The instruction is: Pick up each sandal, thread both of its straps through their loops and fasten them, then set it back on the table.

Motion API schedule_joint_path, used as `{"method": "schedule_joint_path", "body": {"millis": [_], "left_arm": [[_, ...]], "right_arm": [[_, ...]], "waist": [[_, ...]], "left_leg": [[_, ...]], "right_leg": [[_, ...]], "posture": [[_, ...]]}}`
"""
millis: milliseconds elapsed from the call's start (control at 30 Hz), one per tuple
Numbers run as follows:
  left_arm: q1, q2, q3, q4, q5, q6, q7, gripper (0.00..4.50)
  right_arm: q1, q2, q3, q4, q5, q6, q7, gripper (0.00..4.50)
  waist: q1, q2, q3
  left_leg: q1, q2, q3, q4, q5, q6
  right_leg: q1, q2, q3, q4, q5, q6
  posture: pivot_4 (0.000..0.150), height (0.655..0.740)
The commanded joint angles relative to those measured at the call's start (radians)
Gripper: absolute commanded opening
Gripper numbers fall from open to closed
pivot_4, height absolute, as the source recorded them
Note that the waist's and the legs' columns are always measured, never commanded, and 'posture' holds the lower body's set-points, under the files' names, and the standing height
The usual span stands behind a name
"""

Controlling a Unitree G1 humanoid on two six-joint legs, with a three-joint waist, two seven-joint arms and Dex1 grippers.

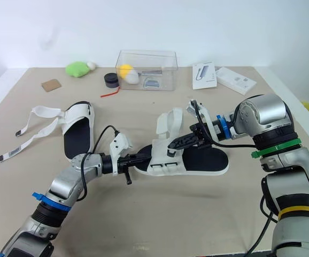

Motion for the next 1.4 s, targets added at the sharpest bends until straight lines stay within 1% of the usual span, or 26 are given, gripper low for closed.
{"method": "schedule_joint_path", "body": {"millis": [33,500,867,1067,1200,1300,1400], "left_arm": [[0.027,-0.001,-0.048,0.036,0.032,0.023,0.004,0.00],[0.037,-0.001,-0.044,0.024,0.030,0.028,0.017,0.00],[0.046,-0.004,-0.045,0.016,0.031,0.032,0.023,0.00],[0.047,-0.005,-0.046,0.013,0.032,0.033,0.025,0.00],[0.047,-0.005,-0.046,0.013,0.031,0.033,0.026,0.00],[0.048,-0.005,-0.047,0.012,0.031,0.034,0.026,0.00],[0.047,-0.005,-0.047,0.013,0.031,0.035,0.024,0.00]], "right_arm": [[-0.014,-0.008,0.000,-0.024,-0.002,0.013,0.030,0.07],[0.006,-0.024,0.058,-0.102,-0.010,0.017,0.076,0.07],[0.043,-0.069,0.134,-0.192,-0.053,-0.053,0.134,0.07],[0.054,-0.078,0.172,-0.195,-0.100,-0.111,0.154,0.07],[0.056,-0.075,0.167,-0.200,-0.111,-0.131,0.168,0.07],[0.060,-0.064,0.118,-0.206,-0.099,-0.158,0.175,0.07],[0.060,-0.070,0.100,-0.209,-0.095,-0.158,0.182,0.07]], "waist": [[0.000,0.000,0.000],[0.000,0.000,0.000],[0.000,0.000,0.000],[0.000,0.000,0.000],[0.000,0.000,0.000],[0.000,0.000,0.000],[0.000,0.000,0.000]], "left_leg": [[0.000,0.000,0.000,0.000,0.000,0.000],[0.000,0.000,0.000,0.001,0.000,0.000],[-0.001,0.000,-0.001,0.001,-0.001,0.001],[-0.001,0.000,-0.001,0.002,-0.001,0.001],[-0.001,0.000,-0.001,0.002,-0.001,0.001],[-0.001,0.000,-0.001,0.002,-0.001,0.001],[-0.001,0.000,-0.001,0.002,-0.001,0.001]], "right_leg": [[0.000,0.000,0.000,0.000,0.000,0.000],[0.000,0.000,0.000,0.000,0.000,0.001],[0.000,0.000,0.000,0.000,0.000,0.000],[0.000,0.000,0.000,0.000,0.000,0.000],[0.000,0.000,0.000,0.000,0.000,0.000],[0.000,0.000,0.000,0.000,0.000,0.000],[0.000,0.000,0.000,0.000,0.000,0.000]], "posture": [[0.150,0.7400],[0.150,0.7400],[0.150,0.7400],[0.150,0.7400],[0.150,0.7400],[0.150,0.7400],[0.150,0.7400]]}}
